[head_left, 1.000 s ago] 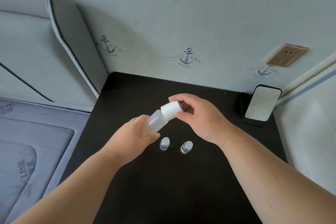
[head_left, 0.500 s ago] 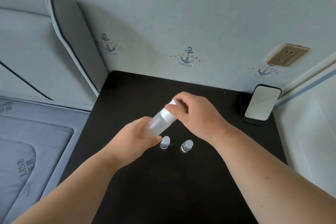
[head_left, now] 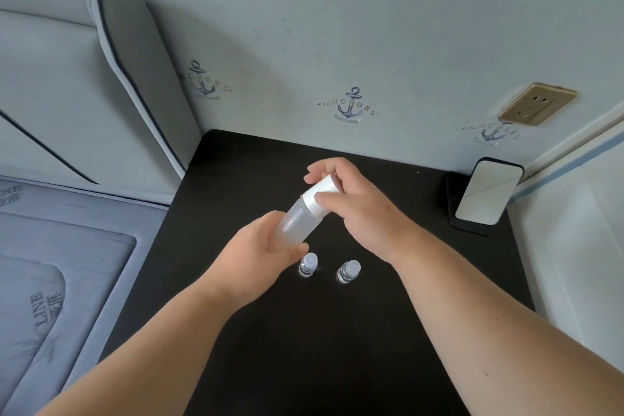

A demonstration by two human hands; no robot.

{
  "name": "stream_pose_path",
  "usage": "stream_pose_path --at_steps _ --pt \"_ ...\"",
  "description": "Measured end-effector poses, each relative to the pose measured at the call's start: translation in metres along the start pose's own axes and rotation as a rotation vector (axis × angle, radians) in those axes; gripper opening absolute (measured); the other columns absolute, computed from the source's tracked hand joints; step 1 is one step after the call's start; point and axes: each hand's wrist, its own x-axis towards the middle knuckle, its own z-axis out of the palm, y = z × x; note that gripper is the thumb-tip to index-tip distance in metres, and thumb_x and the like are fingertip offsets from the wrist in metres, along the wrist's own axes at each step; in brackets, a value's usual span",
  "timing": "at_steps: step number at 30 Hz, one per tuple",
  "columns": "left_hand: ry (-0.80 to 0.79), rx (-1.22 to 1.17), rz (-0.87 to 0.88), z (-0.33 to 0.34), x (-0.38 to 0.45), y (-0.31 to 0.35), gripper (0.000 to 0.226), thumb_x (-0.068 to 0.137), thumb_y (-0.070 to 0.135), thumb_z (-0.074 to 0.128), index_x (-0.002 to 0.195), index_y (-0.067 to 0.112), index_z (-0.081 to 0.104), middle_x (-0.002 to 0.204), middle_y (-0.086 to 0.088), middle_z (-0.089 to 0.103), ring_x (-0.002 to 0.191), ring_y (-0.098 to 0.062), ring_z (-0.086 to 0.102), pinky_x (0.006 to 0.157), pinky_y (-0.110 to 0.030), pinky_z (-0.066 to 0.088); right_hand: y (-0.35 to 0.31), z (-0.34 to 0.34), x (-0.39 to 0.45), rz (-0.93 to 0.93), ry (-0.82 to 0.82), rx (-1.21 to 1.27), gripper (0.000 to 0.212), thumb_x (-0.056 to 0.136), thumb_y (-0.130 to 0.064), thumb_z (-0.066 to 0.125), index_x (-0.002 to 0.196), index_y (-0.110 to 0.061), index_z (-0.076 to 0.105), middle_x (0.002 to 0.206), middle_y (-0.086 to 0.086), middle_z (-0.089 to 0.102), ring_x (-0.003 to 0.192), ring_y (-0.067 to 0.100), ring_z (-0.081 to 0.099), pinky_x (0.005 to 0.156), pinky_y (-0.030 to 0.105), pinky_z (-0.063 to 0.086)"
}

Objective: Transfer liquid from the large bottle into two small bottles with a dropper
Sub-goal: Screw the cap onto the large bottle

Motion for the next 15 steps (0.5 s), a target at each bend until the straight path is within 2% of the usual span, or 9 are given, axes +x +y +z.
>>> stream_pose_path --at_steps 3,5,7,11,13,15 --pt "0.008 0.029 0.003 -0.002 0.001 0.000 0.031 0.071 0.064 0.061 0.096 0.045 0.054 0.087 0.017 0.058 0.070 -0.009 0.058 0.061 -0.032 0.050 0.000 -0.004 0.000 -0.013 0.024 -0.268 0.025 0.101 -0.037 0.053 0.125 -0.044 0.051 0.112 -0.021 0.059 0.101 -0.005 0.057 0.080 0.015 0.040" --pt "-0.014 0.014 0.017 -0.002 0.001 0.001 0.034 0.070 0.064 0.060 0.096 0.043 0.055 0.085 0.016 0.058 0.065 -0.010 0.056 0.060 -0.032 0.048 -0.003 -0.003 0.002 -0.040 0.072 -0.410 0.023 0.101 -0.050 0.049 0.122 -0.040 0.053 0.100 -0.021 0.057 0.090 -0.003 0.057 0.070 0.013 0.037" --pt "-0.040 -0.031 0.023 -0.002 0.000 0.002 0.032 0.072 0.060 0.063 0.097 0.040 0.056 0.078 0.015 0.057 0.059 -0.007 0.051 0.057 -0.031 0.045 -0.006 -0.002 0.002 -0.082 0.106 -0.495 0.024 0.102 -0.052 0.047 0.116 -0.034 0.055 0.088 -0.018 0.056 0.079 0.000 0.057 0.063 0.013 0.035" --pt "0.012 0.046 0.083 0.000 -0.002 0.004 0.022 0.080 0.056 0.063 0.097 0.046 0.053 0.089 0.025 0.056 0.073 -0.001 0.055 0.062 -0.025 0.041 -0.007 0.007 0.003 -0.158 0.312 -0.651 0.031 0.099 -0.054 0.050 0.100 -0.024 0.057 0.069 -0.012 0.054 0.063 0.007 0.055 0.053 0.016 0.033" --pt "0.037 0.077 0.101 0.002 -0.003 0.008 0.021 0.082 0.055 0.064 0.097 0.048 0.051 0.093 0.029 0.054 0.078 0.001 0.055 0.063 -0.025 0.040 -0.007 0.012 0.003 -0.146 0.407 -0.631 0.032 0.099 -0.053 0.051 0.093 -0.022 0.056 0.074 -0.009 0.056 0.067 0.008 0.056 0.055 0.016 0.035" --pt "0.033 0.088 0.106 0.004 -0.003 0.011 0.020 0.082 0.056 0.063 0.095 0.048 0.050 0.093 0.030 0.054 0.078 0.003 0.054 0.062 -0.025 0.039 -0.008 0.015 0.003 -0.145 0.425 -0.451 0.024 0.098 -0.048 0.056 0.095 -0.025 0.059 0.094 -0.009 0.059 0.083 0.006 0.058 0.064 0.010 0.042"
